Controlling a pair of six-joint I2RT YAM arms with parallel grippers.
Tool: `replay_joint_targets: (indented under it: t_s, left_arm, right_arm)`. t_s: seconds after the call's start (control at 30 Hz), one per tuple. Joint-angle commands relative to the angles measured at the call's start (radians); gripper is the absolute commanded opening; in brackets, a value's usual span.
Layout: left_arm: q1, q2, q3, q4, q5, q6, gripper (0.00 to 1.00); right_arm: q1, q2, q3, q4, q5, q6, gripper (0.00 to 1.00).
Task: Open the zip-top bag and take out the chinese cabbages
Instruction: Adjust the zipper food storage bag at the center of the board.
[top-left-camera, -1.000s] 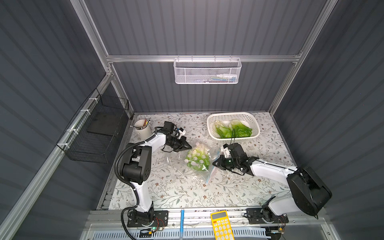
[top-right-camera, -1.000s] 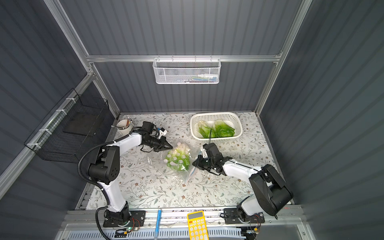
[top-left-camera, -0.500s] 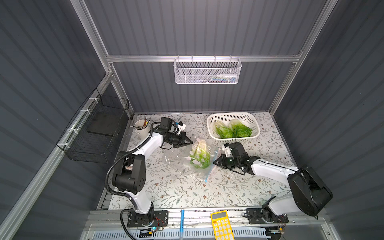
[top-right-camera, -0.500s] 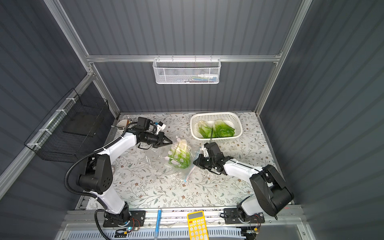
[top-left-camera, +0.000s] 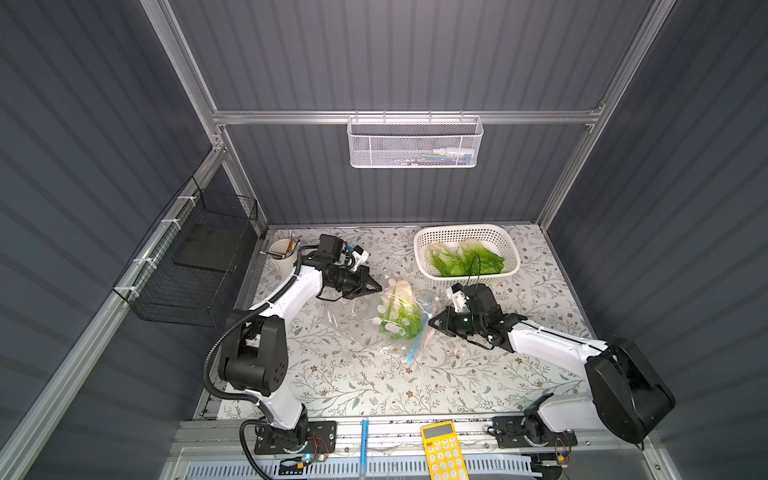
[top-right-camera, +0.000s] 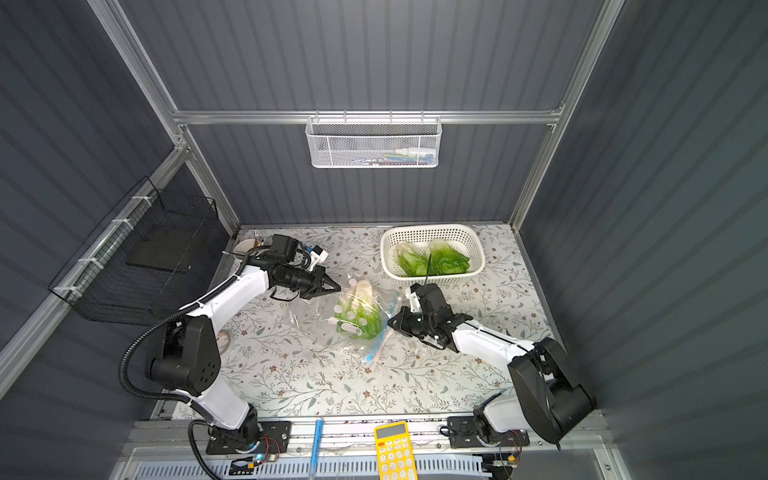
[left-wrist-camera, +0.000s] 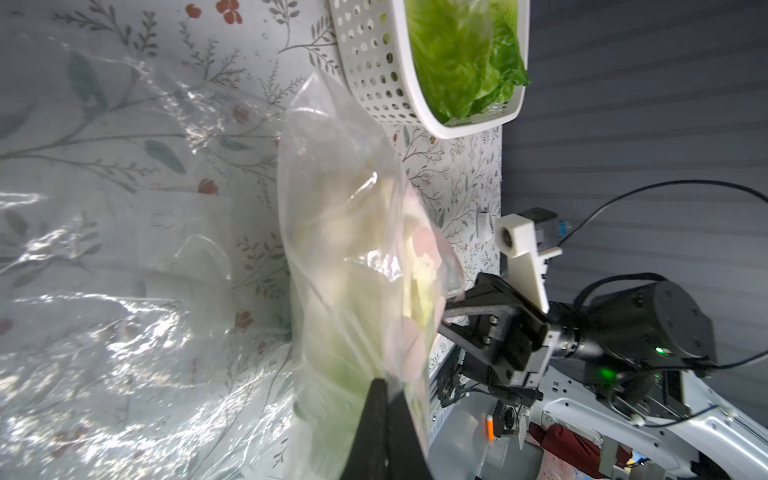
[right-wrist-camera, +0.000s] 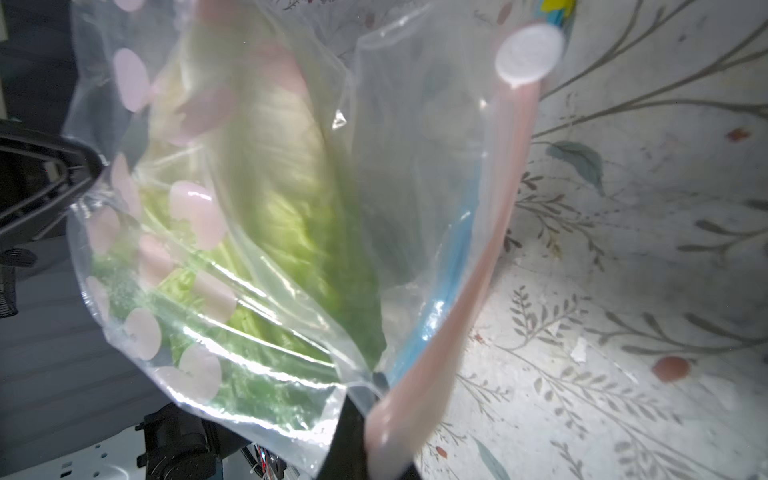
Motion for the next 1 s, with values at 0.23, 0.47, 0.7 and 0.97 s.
replay_joint_targets:
  t_s: [0.23, 0.47, 0.7, 0.97]
  left_arm:
    - [0.014, 0.094, -0.019, 0.004, -0.140, 0.020, 0.00]
    - [0.015, 0.134, -0.049, 0.025, -0.129, 0.022, 0.00]
    - [0.016, 0.152, -0.056, 0.023, -0.132, 0.025, 0.00]
    - [0.016, 0.163, -0.064, 0.029, -0.119, 0.022, 0.00]
  right_arm:
    - [-0.015, -0.081, -0.039, 0.071, -0.128, -0.020, 0.01]
    - [-0.018, -0.039, -0.031, 0.079, -0.142, 0.005, 0.19]
    - [-0.035, -0.108, -0.047, 0.027, -0.118, -0.001, 0.27]
    - [-0.067, -0.194, -0.088, -0.034, -0.086, -0.013, 0.29]
